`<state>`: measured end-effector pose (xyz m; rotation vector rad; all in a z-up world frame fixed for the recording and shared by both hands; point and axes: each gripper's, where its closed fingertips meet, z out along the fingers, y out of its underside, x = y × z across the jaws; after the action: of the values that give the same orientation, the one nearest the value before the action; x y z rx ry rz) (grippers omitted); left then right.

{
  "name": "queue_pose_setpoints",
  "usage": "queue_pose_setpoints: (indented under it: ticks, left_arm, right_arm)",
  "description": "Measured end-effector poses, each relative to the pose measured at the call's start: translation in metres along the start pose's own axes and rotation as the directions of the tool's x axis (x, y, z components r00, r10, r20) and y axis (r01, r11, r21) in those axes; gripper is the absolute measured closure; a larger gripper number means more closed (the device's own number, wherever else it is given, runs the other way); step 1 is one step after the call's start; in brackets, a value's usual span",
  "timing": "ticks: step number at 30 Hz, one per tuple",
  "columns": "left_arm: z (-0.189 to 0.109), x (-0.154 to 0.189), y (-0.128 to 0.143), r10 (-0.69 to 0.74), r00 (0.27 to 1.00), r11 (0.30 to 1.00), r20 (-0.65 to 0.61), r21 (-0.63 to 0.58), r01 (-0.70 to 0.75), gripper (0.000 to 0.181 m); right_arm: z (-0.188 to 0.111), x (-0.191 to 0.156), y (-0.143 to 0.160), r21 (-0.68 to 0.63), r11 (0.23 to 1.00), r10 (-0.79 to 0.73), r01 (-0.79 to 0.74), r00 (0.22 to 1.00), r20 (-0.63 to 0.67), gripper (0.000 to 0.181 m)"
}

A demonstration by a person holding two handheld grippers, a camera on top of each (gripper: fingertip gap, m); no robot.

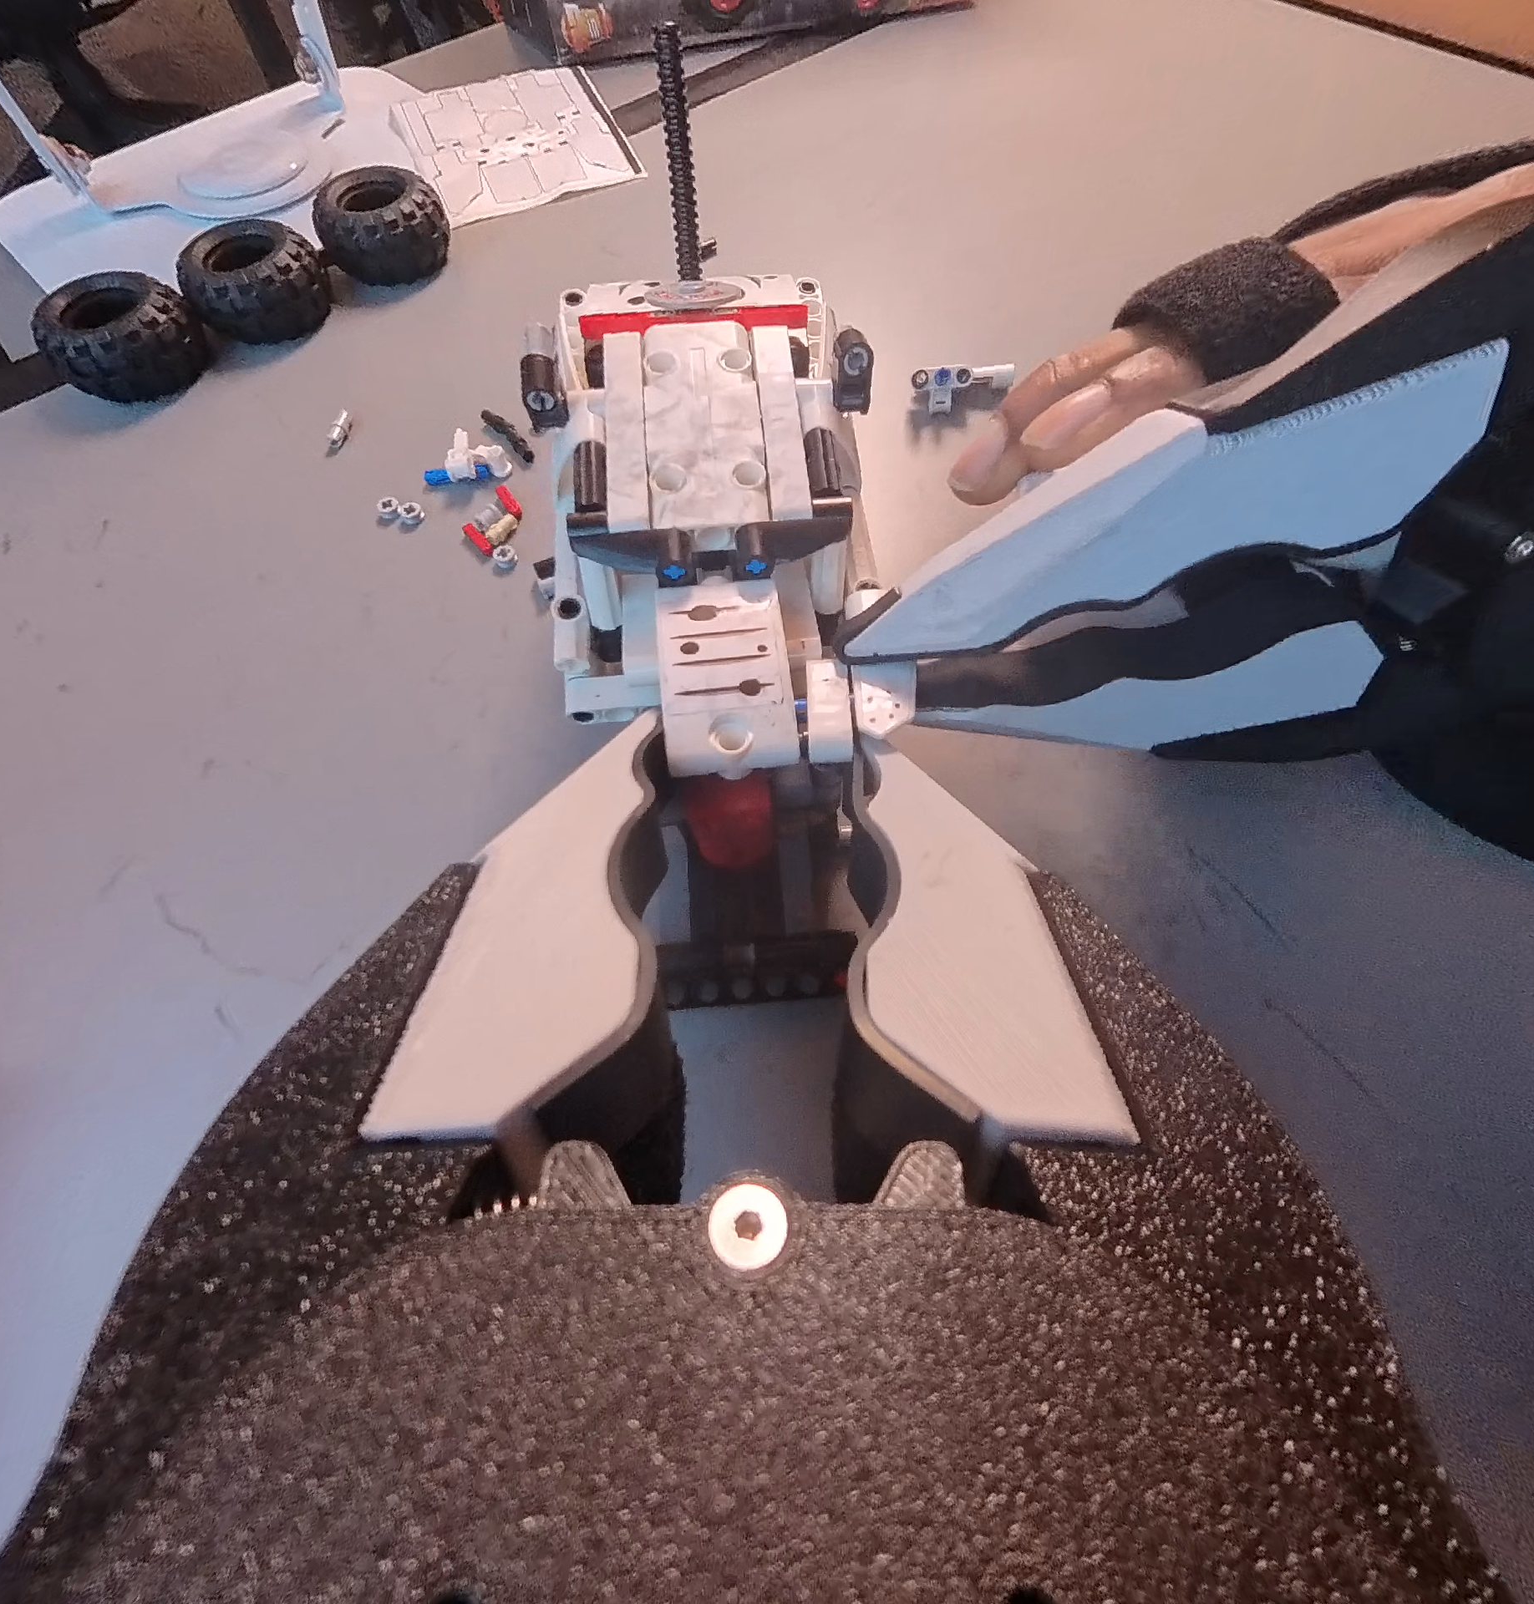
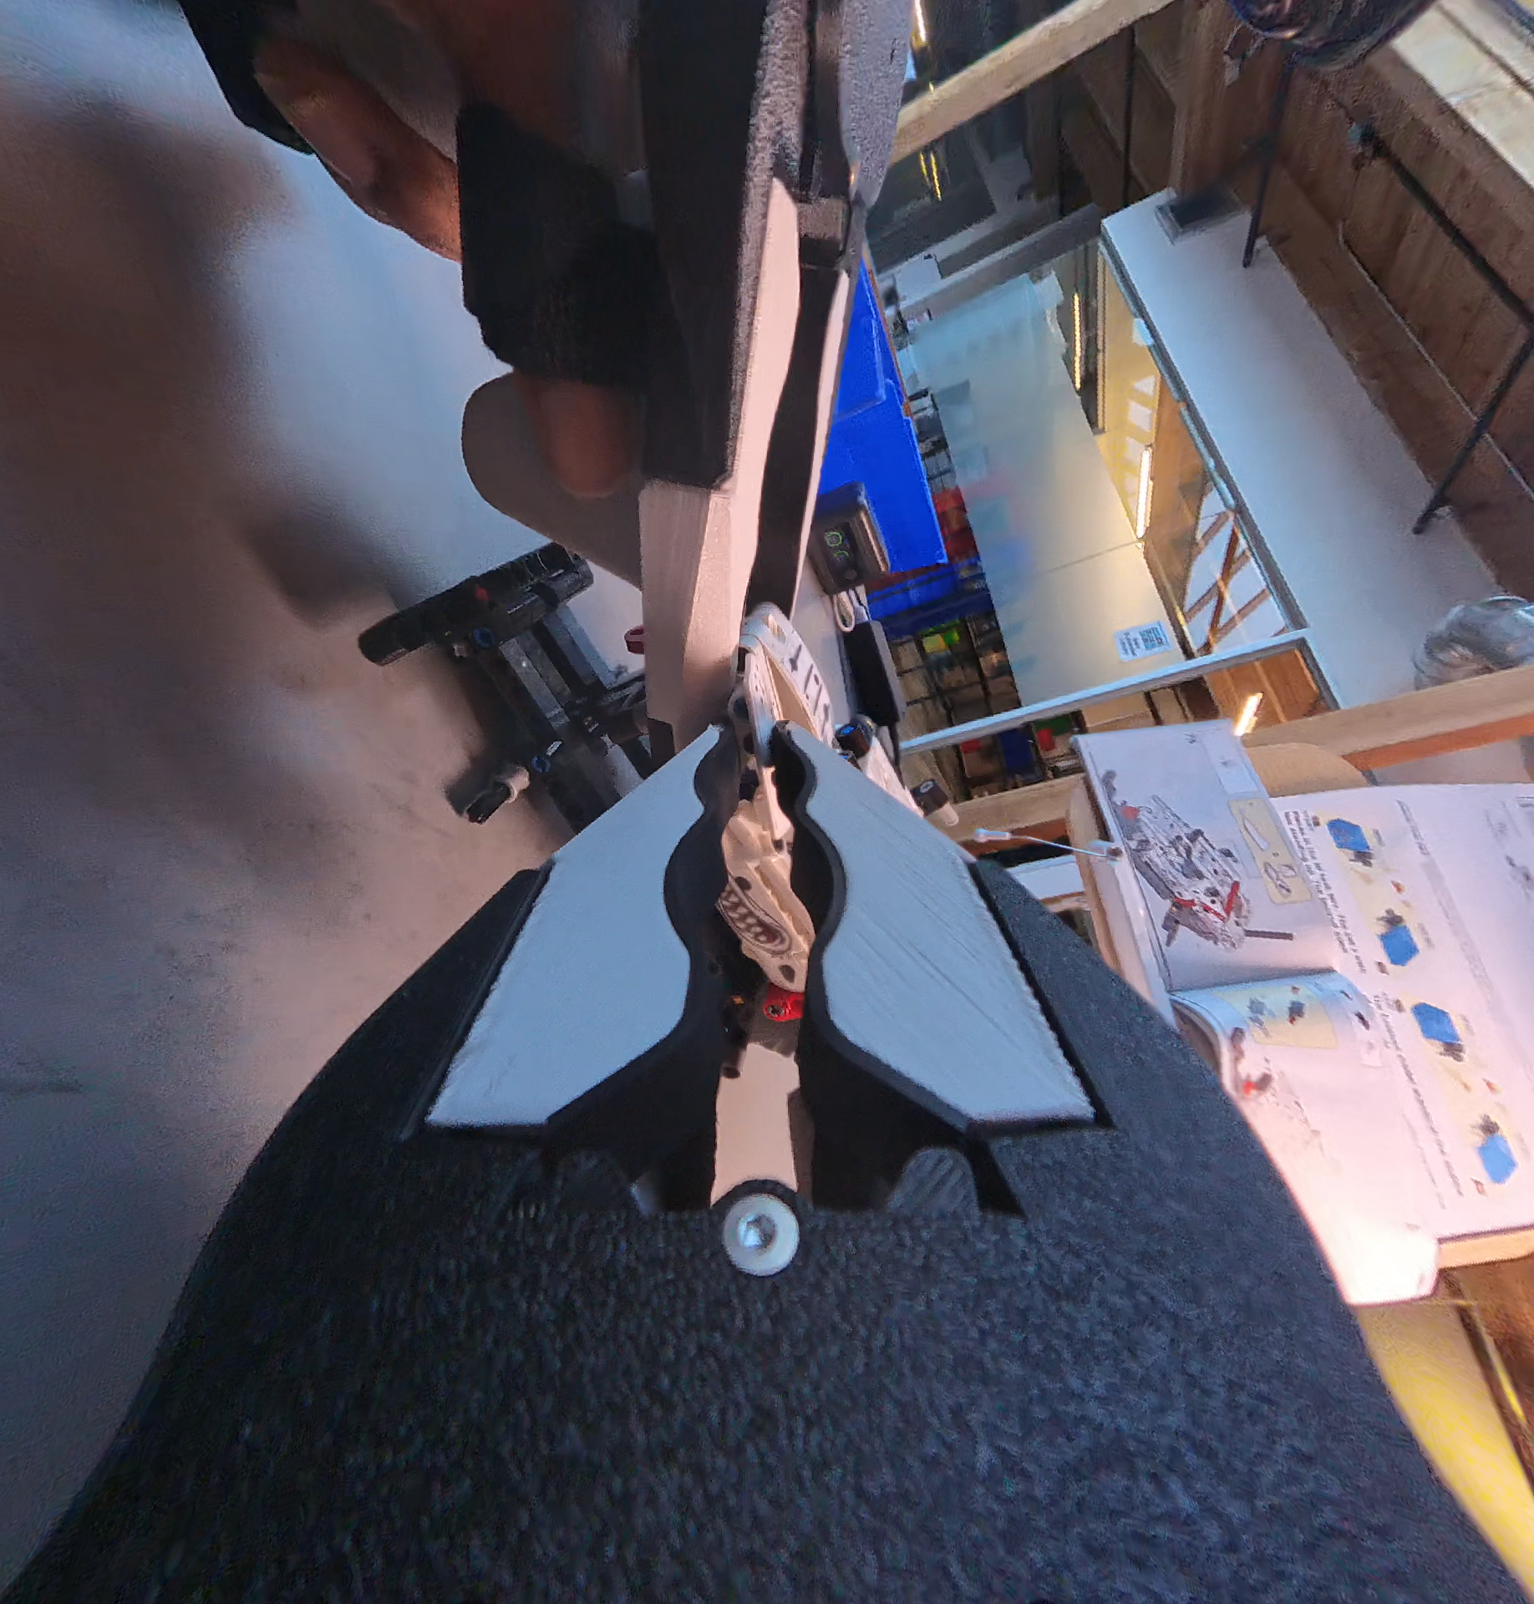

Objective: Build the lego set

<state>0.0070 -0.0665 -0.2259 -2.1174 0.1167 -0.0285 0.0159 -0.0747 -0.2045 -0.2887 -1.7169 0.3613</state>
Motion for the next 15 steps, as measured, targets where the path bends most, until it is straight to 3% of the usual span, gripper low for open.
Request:
queue_pose_setpoints:
  ticks: [10,15]
  left_arm:
    - [0.0011,0.0039,-0.0011,-0.011,1.0,1.0,-0.028,0.016,0.012,0.145]
    - [0.0008,0.0056,-0.0016,0.003,0.999,1.0,-0.044,0.003,-0.003,0.144]
  right_arm:
    - [-0.0044,-0.0007,0.0031,0.114,0.99,0.072,-0.08,0.995,0.073,0.175]
    - [-0.0044,-0.001,0.002,0.128,0.991,0.031,-0.037,0.998,0.048,0.175]
